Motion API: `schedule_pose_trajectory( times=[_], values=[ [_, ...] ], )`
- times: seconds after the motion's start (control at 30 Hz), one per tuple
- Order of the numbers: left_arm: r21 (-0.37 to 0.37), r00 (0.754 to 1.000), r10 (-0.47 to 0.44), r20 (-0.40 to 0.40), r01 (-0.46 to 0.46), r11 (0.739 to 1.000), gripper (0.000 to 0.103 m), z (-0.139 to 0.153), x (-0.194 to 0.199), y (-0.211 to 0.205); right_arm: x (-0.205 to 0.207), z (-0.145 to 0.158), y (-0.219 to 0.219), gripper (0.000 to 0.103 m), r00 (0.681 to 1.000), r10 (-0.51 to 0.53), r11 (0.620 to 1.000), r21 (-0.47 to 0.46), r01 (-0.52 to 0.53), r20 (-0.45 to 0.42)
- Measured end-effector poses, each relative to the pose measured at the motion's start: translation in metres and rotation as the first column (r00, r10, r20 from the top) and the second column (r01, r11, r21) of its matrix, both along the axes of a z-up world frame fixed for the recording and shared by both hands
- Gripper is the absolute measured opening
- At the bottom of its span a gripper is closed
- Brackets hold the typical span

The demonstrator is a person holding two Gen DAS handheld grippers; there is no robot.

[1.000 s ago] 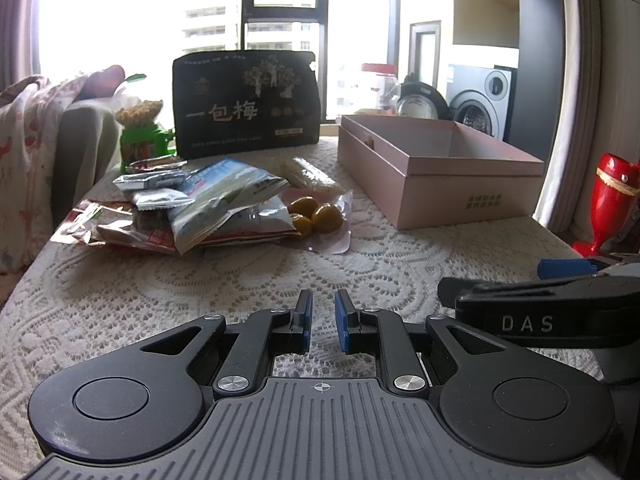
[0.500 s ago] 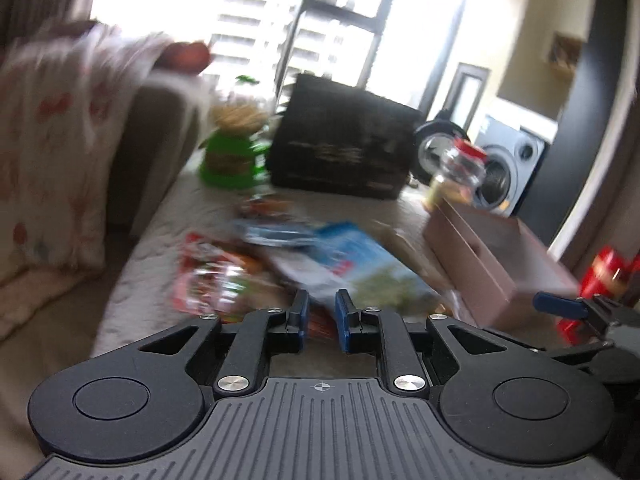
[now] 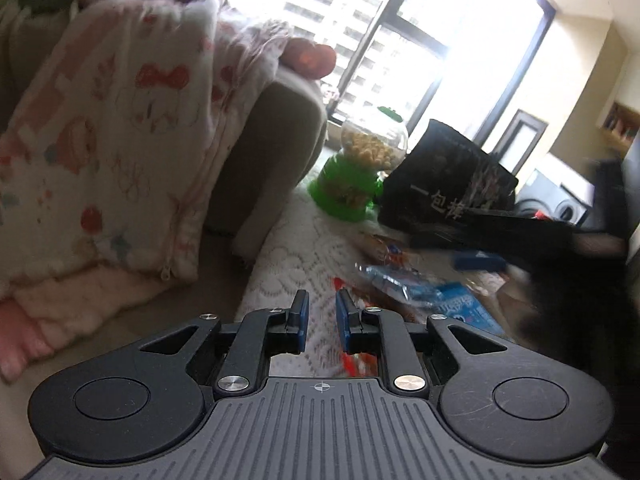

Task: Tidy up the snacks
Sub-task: 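Move the left gripper toward the packaged round bun in the snack pile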

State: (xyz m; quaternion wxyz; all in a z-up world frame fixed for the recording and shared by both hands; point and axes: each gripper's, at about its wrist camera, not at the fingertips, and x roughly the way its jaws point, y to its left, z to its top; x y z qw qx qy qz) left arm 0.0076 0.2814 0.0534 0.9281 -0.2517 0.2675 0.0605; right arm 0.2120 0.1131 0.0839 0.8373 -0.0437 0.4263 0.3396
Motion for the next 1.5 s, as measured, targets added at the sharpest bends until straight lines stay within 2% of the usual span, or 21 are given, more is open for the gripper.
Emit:
schedule_pose_trajectory(
  times=[0.07,0.13,0.17,0.2,0.27,0.37,0.47,0.6,0.73,0.83,0.93,1.0,1.07,1.17,1.27,1.33,1.4,1.5],
  values=[
    [-0.053,1.000,-0.009,-0.014,0.008,0.999,0.018,-0.006,-0.004,0.008,0.014,-0.016,0.024,0.092,0.999,-0.024,0.998,-0.066,0.026,0.029],
    [-0.090,0.999,-0.010,-0.046,0.005,0.996,0.018,-0.012,-0.005,0.013,0.031,-0.034,0.037,0.079,0.998,-0.070,0.990,-0.122,0.070,0.010],
    [-0.096,0.999,-0.009,-0.052,0.004,0.995,0.018,-0.013,-0.006,0.014,0.040,-0.042,0.039,0.068,0.996,-0.092,0.987,-0.136,0.090,-0.007],
    [-0.097,0.999,-0.009,-0.051,0.004,0.995,0.018,-0.014,-0.009,0.014,0.045,-0.047,0.036,0.062,0.994,-0.105,0.986,-0.137,0.099,-0.034],
    [-0.101,0.999,-0.013,-0.040,0.009,0.995,0.018,-0.015,-0.014,0.015,0.047,-0.047,0.029,0.057,0.993,-0.109,0.988,-0.115,0.102,-0.050],
    [-0.129,0.999,-0.029,-0.018,0.026,0.991,0.018,-0.017,-0.013,0.012,0.035,-0.030,0.015,0.057,0.998,-0.061,0.993,-0.103,0.057,-0.036],
    [-0.156,0.998,-0.064,-0.024,0.059,0.986,0.018,-0.020,-0.008,0.004,0.005,-0.009,-0.011,0.057,0.999,0.017,0.999,-0.051,-0.019,-0.042],
    [-0.161,0.994,-0.103,-0.030,0.097,0.982,0.018,-0.021,0.001,-0.016,-0.043,0.005,-0.051,0.057,0.992,0.102,0.994,-0.024,-0.104,-0.077],
    [-0.148,0.992,-0.125,-0.014,0.122,0.982,0.018,-0.016,-0.002,-0.037,-0.097,0.004,-0.085,0.057,0.980,0.187,0.982,-0.028,-0.189,-0.063],
    [-0.146,0.985,-0.165,-0.044,0.157,0.977,0.018,-0.015,-0.003,-0.056,-0.133,-0.004,-0.102,0.057,0.970,0.235,0.971,-0.033,-0.237,-0.055],
    [-0.155,0.973,-0.210,-0.094,0.195,0.969,0.018,-0.015,-0.002,-0.078,-0.165,-0.011,-0.118,0.070,0.964,0.264,0.962,-0.072,-0.264,-0.008],
    [-0.158,0.963,-0.241,-0.123,0.220,0.962,0.018,-0.014,-0.001,-0.092,-0.178,-0.012,-0.128,0.073,0.967,0.256,0.965,-0.069,-0.254,0.015],
    [-0.134,0.950,-0.277,-0.146,0.258,0.957,0.018,-0.011,-0.002,-0.110,-0.184,-0.010,-0.143,0.073,0.974,0.224,0.974,-0.046,-0.223,0.022],
    [-0.048,0.935,-0.302,-0.185,0.298,0.953,0.018,-0.004,-0.007,-0.134,-0.188,-0.007,-0.171,0.077,0.987,0.148,0.989,-0.028,-0.147,0.064],
    [0.041,0.914,-0.336,-0.228,0.354,0.934,0.018,0.002,-0.016,-0.157,-0.187,-0.010,-0.196,0.077,0.990,0.061,0.996,-0.068,-0.052,0.129],
    [0.060,0.903,-0.343,-0.257,0.369,0.927,0.018,0.004,-0.023,-0.166,-0.185,-0.014,-0.211,0.077,0.986,-0.009,0.995,-0.096,0.025,0.165],
    [0.096,0.906,-0.326,-0.271,0.362,0.927,0.018,0.005,-0.028,-0.178,-0.180,-0.018,-0.220,0.077,0.982,-0.062,0.992,-0.100,0.081,0.179],
    [0.169,0.906,-0.326,-0.271,0.378,0.910,0.018,0.007,-0.027,-0.201,-0.167,-0.028,-0.227,0.077,0.976,-0.155,0.982,-0.088,0.170,0.153]
  ],
)
